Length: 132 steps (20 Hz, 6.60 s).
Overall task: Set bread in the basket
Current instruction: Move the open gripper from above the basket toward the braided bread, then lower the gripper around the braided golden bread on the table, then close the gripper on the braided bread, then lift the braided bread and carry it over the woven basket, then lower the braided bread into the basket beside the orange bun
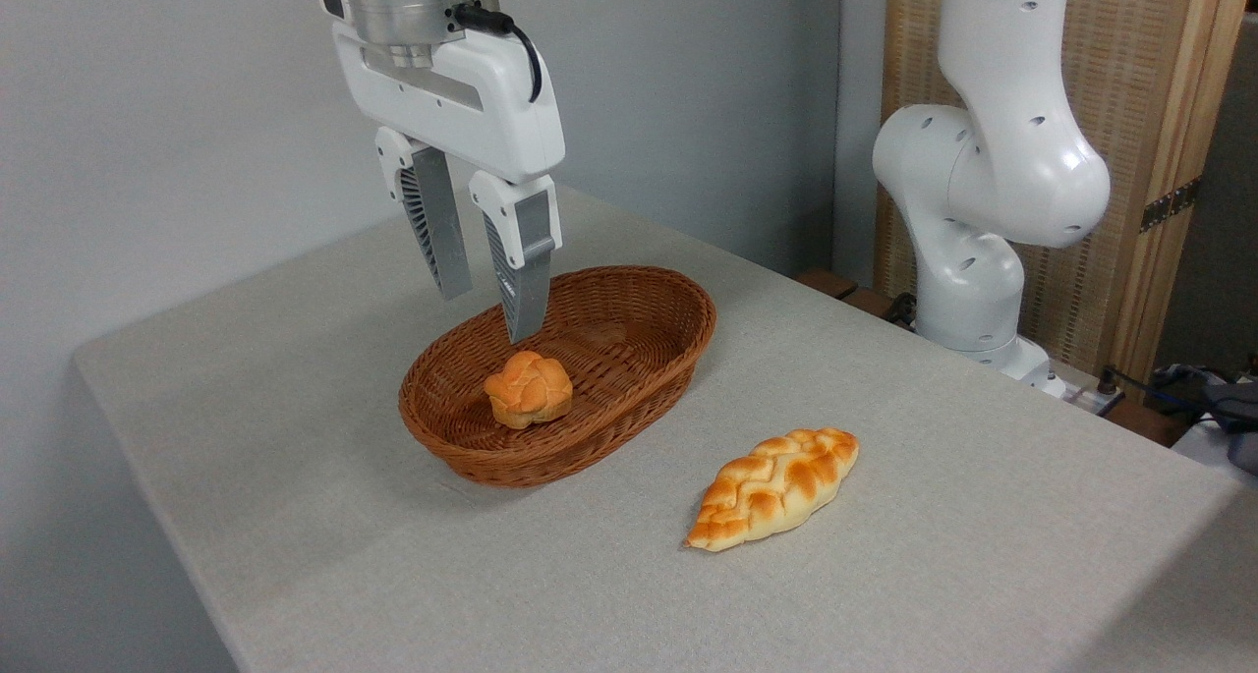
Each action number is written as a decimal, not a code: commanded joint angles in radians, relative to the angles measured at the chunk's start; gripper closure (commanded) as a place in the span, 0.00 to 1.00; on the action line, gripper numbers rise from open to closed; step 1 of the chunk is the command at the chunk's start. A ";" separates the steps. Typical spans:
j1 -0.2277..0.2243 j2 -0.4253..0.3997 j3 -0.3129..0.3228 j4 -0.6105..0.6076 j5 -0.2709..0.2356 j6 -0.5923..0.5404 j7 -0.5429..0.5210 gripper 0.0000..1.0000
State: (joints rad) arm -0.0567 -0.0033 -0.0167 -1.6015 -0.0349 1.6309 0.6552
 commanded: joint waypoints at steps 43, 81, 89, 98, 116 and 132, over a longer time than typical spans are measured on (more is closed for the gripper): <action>0.025 -0.377 0.152 -0.776 0.144 0.250 0.258 0.00; 0.012 -0.350 0.193 -0.937 0.227 0.506 0.267 0.52; 0.008 -0.354 0.189 -0.862 0.140 0.439 0.258 0.60; -0.031 -0.348 0.149 -0.459 -0.224 0.003 0.138 0.60; -0.265 -0.161 0.073 -0.537 -0.126 0.207 0.109 0.11; -0.267 -0.164 0.064 -0.535 -0.122 0.218 0.153 0.00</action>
State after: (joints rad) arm -0.3187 -0.1471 0.0437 -2.1239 -0.1691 1.8272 0.7913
